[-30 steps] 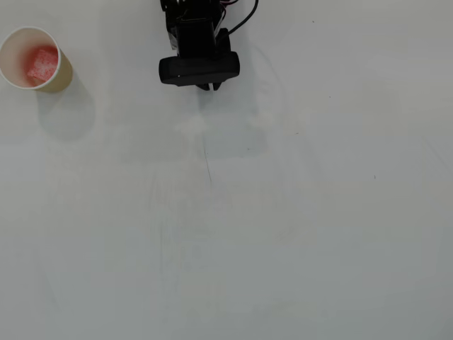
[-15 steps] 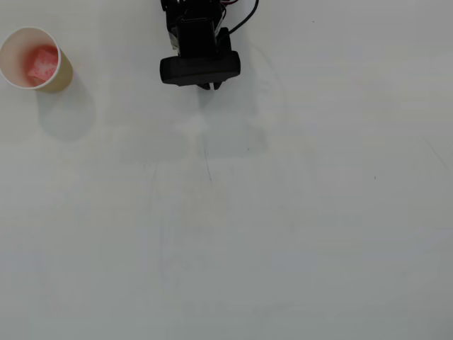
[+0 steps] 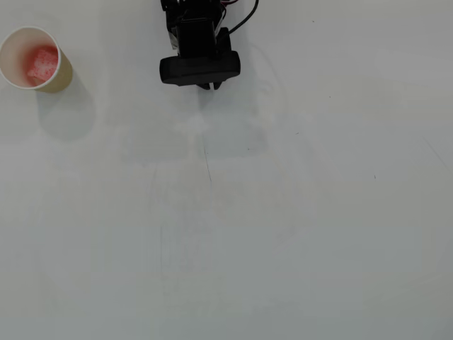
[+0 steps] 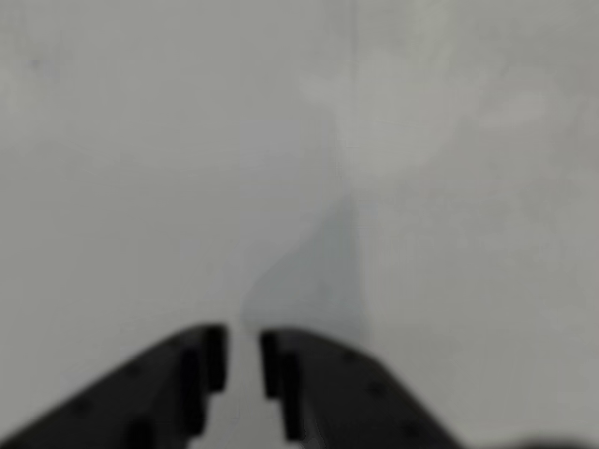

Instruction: Pick up the cube and drop it in the cup.

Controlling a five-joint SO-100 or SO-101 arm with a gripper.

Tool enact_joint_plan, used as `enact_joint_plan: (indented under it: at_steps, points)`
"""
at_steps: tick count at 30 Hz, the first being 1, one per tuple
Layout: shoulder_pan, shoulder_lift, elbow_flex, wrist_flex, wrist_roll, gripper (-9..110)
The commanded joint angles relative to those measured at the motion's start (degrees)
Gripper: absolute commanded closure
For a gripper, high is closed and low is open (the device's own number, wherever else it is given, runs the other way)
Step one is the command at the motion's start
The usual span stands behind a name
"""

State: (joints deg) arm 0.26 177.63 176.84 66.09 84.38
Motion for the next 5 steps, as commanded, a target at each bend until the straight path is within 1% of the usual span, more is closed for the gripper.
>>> enact_joint_plan:
  at_steps: [1, 5]
  points:
    - [0.6, 2.0, 2.0, 0.1, 0.1, 100]
    - [0.6, 2.0, 2.0, 0.1, 0.1, 100]
